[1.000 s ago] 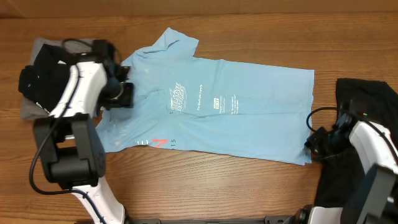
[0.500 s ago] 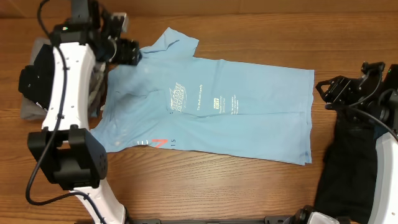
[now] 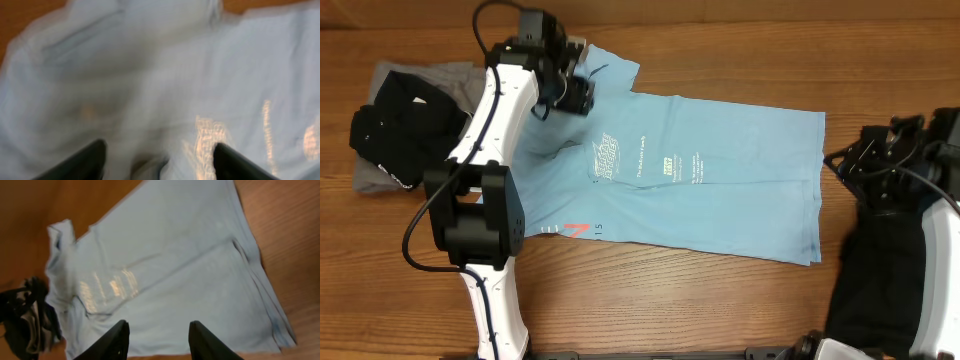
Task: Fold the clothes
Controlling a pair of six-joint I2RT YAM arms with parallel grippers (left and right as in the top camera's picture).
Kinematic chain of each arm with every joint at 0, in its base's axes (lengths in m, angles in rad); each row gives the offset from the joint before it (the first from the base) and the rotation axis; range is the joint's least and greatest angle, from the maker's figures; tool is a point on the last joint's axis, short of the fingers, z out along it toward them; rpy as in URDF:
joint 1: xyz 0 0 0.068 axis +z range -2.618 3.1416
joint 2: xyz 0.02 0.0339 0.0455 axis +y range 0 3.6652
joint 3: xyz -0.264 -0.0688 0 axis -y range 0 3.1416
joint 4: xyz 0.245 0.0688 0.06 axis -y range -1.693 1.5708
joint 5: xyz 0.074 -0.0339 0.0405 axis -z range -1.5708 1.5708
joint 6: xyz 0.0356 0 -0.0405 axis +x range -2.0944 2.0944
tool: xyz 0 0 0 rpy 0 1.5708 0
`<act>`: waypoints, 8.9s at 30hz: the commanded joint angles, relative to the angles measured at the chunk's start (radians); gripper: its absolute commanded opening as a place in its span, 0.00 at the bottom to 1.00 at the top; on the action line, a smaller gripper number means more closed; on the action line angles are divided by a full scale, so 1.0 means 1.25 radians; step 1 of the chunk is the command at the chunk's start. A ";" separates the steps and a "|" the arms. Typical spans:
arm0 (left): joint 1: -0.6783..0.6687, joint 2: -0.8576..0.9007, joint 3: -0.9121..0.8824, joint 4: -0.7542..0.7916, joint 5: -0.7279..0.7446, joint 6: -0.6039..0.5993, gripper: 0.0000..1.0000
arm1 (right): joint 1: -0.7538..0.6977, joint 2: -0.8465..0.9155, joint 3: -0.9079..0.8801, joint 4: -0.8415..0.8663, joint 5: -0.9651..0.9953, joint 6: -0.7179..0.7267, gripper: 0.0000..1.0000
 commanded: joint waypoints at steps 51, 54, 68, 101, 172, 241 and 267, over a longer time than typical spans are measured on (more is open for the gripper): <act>0.382 -0.298 -0.685 -0.111 -0.407 -0.417 0.04 | -0.002 0.170 -0.448 0.229 0.147 0.183 0.07; 0.402 -0.432 -0.685 -0.118 -0.409 -0.417 0.04 | -0.002 0.170 -0.448 0.226 0.147 0.182 0.08; 0.431 -0.790 -0.685 -0.126 -0.179 -0.255 0.06 | -0.002 0.126 -0.332 0.108 0.126 0.074 0.05; 0.161 -0.748 -0.591 -0.026 0.056 -0.003 0.59 | -0.034 -0.006 -0.161 0.014 0.144 0.110 0.51; -0.044 0.219 0.114 0.363 -0.098 0.072 0.04 | -0.016 -0.019 0.042 0.036 0.093 0.020 0.53; 0.088 -0.141 0.131 -0.384 -0.217 -0.034 0.04 | 0.004 0.153 0.044 0.197 0.210 0.088 0.04; 0.161 -0.144 -0.200 -0.526 -0.181 -0.036 0.04 | -0.020 0.152 -0.094 -0.060 0.303 0.078 0.06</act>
